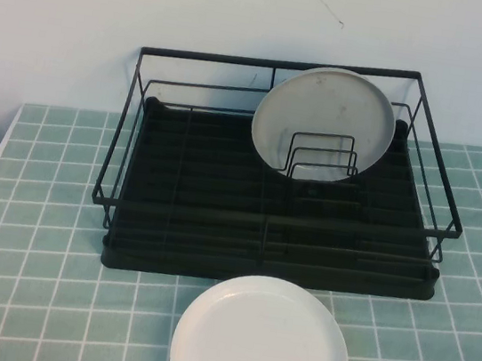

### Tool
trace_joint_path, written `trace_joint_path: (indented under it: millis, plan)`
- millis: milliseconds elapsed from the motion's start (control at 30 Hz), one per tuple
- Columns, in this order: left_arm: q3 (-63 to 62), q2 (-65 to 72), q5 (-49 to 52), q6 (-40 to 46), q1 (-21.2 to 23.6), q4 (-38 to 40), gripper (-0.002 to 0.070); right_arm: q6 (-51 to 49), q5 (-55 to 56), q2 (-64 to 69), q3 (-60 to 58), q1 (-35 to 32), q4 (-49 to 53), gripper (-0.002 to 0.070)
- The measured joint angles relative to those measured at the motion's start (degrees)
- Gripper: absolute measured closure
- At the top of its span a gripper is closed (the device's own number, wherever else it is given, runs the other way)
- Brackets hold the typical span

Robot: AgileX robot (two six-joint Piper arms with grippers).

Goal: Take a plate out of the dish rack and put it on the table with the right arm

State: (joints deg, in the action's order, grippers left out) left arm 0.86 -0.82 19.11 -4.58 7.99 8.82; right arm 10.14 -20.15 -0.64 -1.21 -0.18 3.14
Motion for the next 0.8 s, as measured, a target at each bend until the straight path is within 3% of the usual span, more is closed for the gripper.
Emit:
trace_joint_path:
  millis: [500, 800]
  plan:
    - [0.0, 0.0, 0.0, 0.0, 0.0, 0.0, 0.0678, 0.0, 0.0, 0.0, 0.0, 0.0, -0.02, 0.0678]
    - [0.0, 0.0, 0.0, 0.0, 0.0, -5.2, 0.0678, 0.13, 0.0, 0.0, 0.0, 0.0, -0.02, 0.0678]
